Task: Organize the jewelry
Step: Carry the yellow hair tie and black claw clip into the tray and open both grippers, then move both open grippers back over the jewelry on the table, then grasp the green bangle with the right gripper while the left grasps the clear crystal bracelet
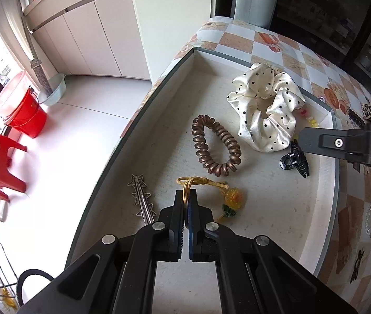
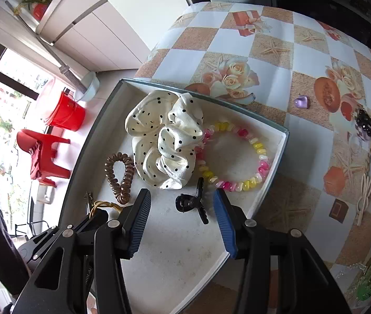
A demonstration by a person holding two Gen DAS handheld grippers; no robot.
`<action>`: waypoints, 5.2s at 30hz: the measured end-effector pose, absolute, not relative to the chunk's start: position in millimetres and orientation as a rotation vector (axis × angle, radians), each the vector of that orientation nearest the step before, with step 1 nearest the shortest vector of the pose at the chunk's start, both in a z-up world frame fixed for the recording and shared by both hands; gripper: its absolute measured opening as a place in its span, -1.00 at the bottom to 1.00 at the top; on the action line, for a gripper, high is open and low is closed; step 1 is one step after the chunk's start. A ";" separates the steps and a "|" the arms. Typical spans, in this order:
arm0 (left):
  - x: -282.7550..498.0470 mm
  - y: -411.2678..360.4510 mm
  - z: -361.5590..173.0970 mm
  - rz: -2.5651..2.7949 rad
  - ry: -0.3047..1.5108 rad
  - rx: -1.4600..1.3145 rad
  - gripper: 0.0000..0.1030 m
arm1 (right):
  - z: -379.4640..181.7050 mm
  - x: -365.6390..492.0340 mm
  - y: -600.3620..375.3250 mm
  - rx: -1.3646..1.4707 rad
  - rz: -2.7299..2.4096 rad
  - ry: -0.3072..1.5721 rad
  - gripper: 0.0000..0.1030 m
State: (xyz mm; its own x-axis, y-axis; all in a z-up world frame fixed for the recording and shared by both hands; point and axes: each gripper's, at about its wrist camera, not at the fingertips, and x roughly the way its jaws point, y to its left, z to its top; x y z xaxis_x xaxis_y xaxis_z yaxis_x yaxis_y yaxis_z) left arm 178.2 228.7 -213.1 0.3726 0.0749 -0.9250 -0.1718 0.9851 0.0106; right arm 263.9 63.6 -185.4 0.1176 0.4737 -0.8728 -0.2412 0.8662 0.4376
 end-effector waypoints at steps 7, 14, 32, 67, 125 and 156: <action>177.4 221.8 -213.1 0.135 1.186 -0.077 -0.92 | -167.9 248.3 32.2 0.249 0.490 1.332 0.05; 177.1 216.3 -216.6 0.130 1.206 -0.074 -0.91 | -164.7 231.5 10.4 0.274 0.460 1.332 0.05; 173.8 212.0 -208.1 0.164 1.172 -0.060 1.00 | -159.4 202.5 -29.6 0.331 0.413 1.334 0.05; 146.0 119.0 -160.7 -0.016 1.155 0.037 1.00 | -185.6 137.7 -167.1 0.513 0.182 1.388 0.63; 177.6 -64.7 -221.6 -0.464 1.226 0.306 1.00 | -237.3 192.2 -242.6 0.191 -0.078 1.422 0.35; 188.0 -131.5 -231.3 -0.628 1.187 0.421 0.85 | -221.3 174.6 -293.0 0.402 -0.069 1.299 -0.86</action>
State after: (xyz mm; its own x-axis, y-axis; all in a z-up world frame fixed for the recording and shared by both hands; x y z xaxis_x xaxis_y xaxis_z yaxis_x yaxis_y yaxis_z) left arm 188.0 -131.5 -231.3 0.2378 -0.2291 -0.9439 0.6513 0.7586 -0.0201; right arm 174.6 -293.0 -221.3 0.2768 0.1738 -0.9451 0.2728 0.9288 0.2507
